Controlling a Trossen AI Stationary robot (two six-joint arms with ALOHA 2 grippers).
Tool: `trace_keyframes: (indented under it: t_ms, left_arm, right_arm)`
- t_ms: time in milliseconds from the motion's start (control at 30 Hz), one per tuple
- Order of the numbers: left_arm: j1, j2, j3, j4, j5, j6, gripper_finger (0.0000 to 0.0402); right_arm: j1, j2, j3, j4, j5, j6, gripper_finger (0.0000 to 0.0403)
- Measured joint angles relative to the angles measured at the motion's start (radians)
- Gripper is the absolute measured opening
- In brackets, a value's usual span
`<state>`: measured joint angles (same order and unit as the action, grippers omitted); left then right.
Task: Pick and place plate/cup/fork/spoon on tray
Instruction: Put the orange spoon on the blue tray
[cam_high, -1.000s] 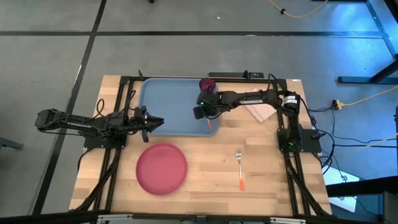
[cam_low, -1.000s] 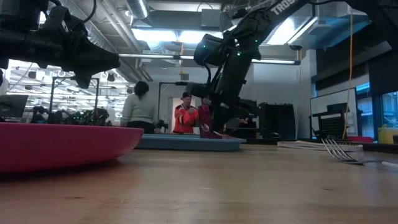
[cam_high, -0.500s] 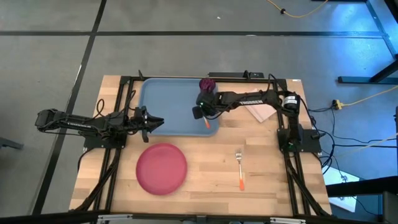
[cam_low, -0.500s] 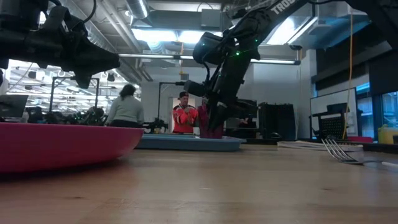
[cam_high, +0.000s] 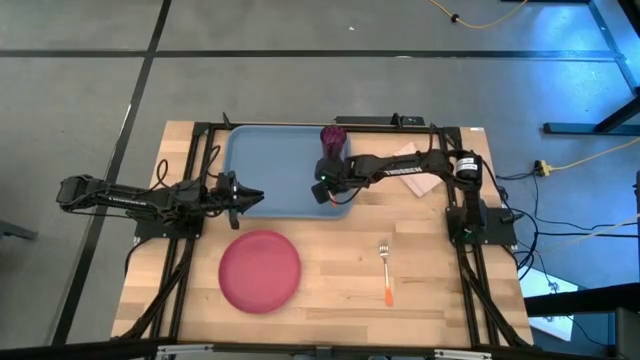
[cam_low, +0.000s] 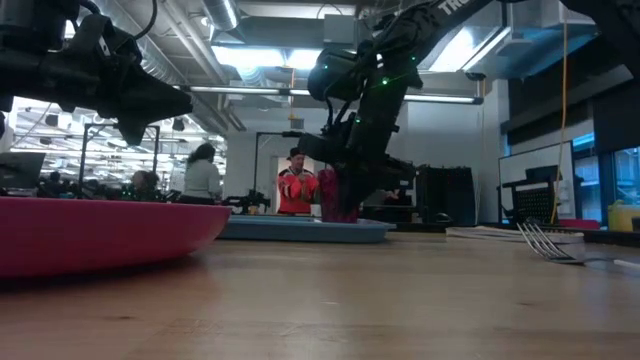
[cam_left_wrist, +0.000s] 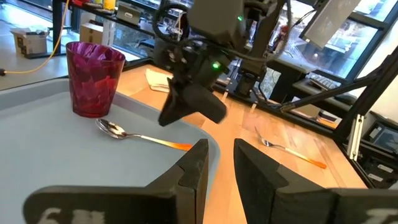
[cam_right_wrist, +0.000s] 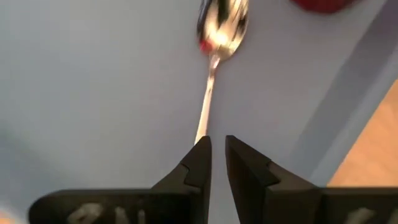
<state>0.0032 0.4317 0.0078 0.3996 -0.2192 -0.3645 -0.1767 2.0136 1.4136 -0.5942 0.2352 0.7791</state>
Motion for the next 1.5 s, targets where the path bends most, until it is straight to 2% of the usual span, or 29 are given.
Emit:
trace_keyframes:
  t_ms: [300,467,700,867,1033,1500]
  left_arm:
    - [0.000,0.000,0.000,-0.004,0.000,-0.022,0.0069]
    - [0.000,0.000,0.000,-0.004,0.000,-0.022,0.0069]
    - [0.000,0.000,0.000,-0.005,0.000,-0.022,0.0069]
    - [0.000,0.000,0.000,-0.006,0.000,-0.022,0.0069]
    - [0.000,0.000,0.000,-0.008,0.000,-0.021,0.0069]
    - [0.000,0.000,0.000,-0.011,0.000,-0.021,0.0069]
  right_arm:
    - [0.070,0.000,0.000,-0.048,0.112,-0.023,0.0053]
    - [0.112,0.000,0.000,-0.048,0.134,-0.030,0.0053]
    - [0.147,0.000,0.000,-0.048,0.262,-0.058,0.0053]
    - [0.137,0.000,-0.005,-0.041,0.213,-0.078,0.0053]
    - [0.138,0.003,-0.050,0.002,0.264,-0.062,0.0053]
    - [0.157,0.016,-0.079,0.009,0.236,-0.050,0.0053]
